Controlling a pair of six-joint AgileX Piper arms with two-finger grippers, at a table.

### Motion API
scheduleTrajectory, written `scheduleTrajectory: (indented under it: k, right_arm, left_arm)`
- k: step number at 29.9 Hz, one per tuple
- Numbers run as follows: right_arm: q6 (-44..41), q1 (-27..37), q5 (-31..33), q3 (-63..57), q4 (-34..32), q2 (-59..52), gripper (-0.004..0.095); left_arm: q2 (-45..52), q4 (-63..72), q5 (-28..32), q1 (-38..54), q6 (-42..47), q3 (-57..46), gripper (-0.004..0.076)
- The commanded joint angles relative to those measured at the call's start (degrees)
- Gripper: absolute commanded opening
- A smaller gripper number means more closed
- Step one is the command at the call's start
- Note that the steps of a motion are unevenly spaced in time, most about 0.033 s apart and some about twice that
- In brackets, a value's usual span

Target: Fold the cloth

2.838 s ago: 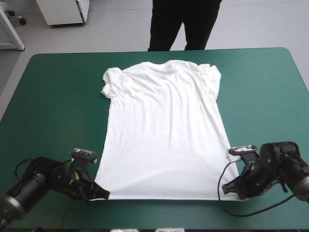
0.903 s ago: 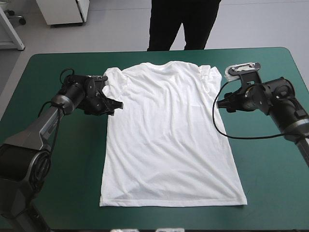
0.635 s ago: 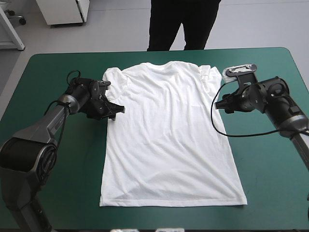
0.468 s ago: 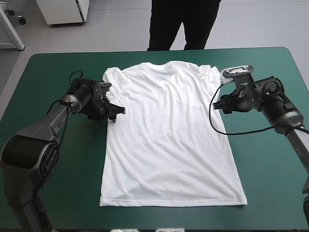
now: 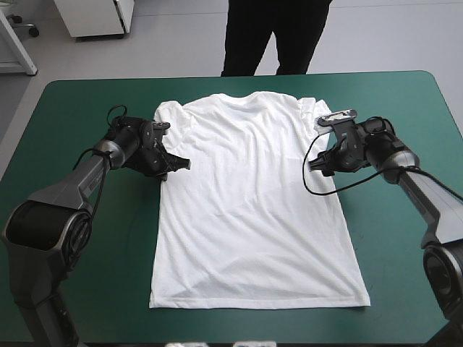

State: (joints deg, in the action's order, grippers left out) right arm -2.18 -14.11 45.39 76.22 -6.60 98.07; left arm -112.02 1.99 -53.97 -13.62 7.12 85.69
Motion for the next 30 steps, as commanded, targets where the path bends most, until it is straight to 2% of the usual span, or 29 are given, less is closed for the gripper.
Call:
scheduleTrajectory:
  k: [1,7,11,13,16,24,30]
  right_arm:
    - [0.5,0.3,-2.4,2.7,-0.3,0.7,0.0631]
    - [0.5,0.3,-3.9,3.2,0.2,5.3,0.0631]
    - [1.0,0.3,-3.9,3.2,3.6,7.9,0.0629]
    - [2.2,0.3,-3.9,3.2,5.6,8.9,0.0598]
    - [2.5,0.3,-3.0,3.3,7.8,10.6,0.0469]
    - [2.2,0.3,-1.6,3.3,11.8,14.2,-0.0022]
    - [2.2,0.3,0.4,5.9,12.9,13.7,-0.0017]
  left_arm:
    - [0.8,1.3,2.2,-0.5,0.2,0.4,-0.0009]
    - [0.8,1.3,2.2,-0.5,0.3,0.4,-0.0009]
    - [0.8,1.3,2.2,-0.5,0.1,0.4,-0.0009]
    - [0.8,1.3,2.1,-0.5,0.1,0.4,-0.0009]
    - [0.8,1.3,2.0,-0.5,-0.6,0.4,-0.0009]
    - [0.8,1.3,2.2,-0.5,-0.8,0.4,-0.0009]
    - [1.8,0.4,3.0,-0.5,-2.6,0.4,-0.0009]
